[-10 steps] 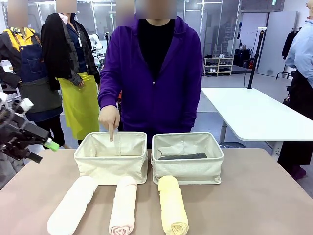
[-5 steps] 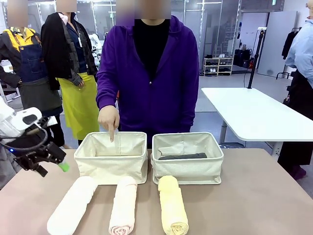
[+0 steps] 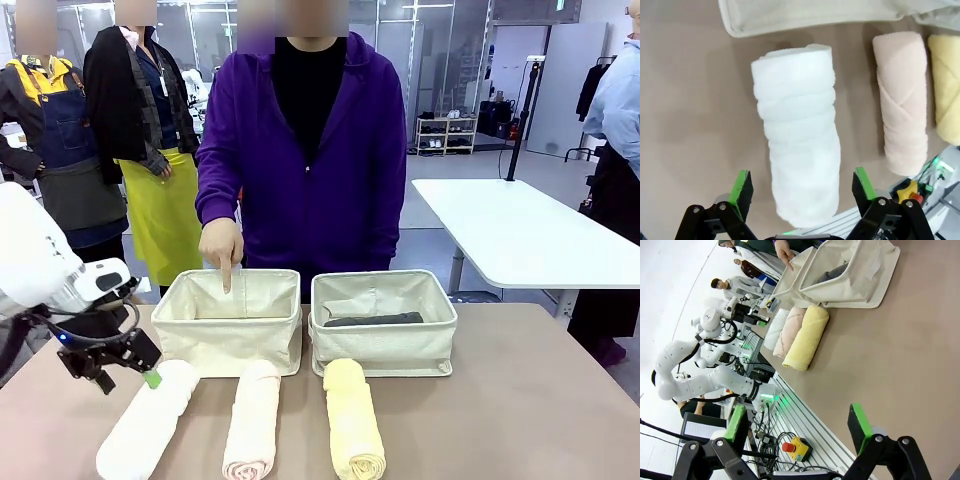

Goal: Divide the towels into two baskets.
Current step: Pick up one hotel-folded towel from the bottom of the table and place it in the Fabric basket indicated by the person.

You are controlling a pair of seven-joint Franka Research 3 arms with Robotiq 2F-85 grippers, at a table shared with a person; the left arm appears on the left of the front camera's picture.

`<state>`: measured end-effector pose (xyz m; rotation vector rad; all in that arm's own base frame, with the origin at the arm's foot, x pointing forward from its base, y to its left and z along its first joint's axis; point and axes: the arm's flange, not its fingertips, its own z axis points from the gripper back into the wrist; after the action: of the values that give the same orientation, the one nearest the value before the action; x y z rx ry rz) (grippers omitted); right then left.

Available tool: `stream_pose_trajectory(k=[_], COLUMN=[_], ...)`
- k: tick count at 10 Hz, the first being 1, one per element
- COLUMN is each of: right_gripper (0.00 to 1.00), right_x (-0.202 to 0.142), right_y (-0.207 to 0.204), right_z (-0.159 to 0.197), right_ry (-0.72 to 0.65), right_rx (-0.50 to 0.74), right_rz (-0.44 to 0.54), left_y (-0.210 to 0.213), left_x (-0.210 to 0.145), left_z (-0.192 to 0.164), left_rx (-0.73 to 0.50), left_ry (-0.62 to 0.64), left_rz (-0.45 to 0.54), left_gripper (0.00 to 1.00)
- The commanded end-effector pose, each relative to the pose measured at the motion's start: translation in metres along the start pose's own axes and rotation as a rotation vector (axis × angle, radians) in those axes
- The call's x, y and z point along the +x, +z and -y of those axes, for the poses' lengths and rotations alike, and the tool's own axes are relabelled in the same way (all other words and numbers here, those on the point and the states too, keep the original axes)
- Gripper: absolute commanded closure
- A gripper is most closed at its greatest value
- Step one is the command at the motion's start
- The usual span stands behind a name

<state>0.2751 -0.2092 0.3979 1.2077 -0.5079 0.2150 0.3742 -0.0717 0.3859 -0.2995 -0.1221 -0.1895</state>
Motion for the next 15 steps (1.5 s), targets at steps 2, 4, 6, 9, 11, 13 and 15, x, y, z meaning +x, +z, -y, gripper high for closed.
stream_pose_trajectory(k=[2, 4, 6, 9, 11, 13, 15], right_gripper=[0.00, 0.00, 0.00, 0.00, 0.00, 0.00, 0.00], right_x=[-0.002, -0.002, -0.002, -0.002, -0.002, -0.002, -0.002], right_y=[0.003, 0.003, 0.003, 0.003, 0.003, 0.003, 0.003], right_z=[-0.005, -0.005, -0.005, -0.005, -0.005, -0.005, -0.005], right_ry=[-0.007, -0.007, -0.007, -0.007, -0.007, -0.007, -0.007], right_rx=[0.003, 0.003, 0.003, 0.003, 0.003, 0.003, 0.003], right_rz=[-0.009, -0.009, -0.009, -0.009, -0.009, -0.009, -0.009], left_y=[-0.060, -0.070, -0.077, -0.081, -0.075, -0.074, -0.072], left_x=[-0.086, -0.087, -0.089, -0.093, -0.093, -0.093, -0.093], left_z=[-0.004, -0.003, -0.002, 0.002, 0.002, 0.001, 0.002], left_rx=[0.033, 0.085, 0.110, 0.080, 0.068, 0.068, 0.059], left_ry=[0.016, 0.017, 0.003, -0.026, -0.018, -0.020, -0.013], left_rz=[0.031, 0.035, 0.019, -0.016, -0.001, -0.001, -0.003], left_gripper=[0.00, 0.00, 0.00, 0.20, 0.40, 0.60, 0.79])
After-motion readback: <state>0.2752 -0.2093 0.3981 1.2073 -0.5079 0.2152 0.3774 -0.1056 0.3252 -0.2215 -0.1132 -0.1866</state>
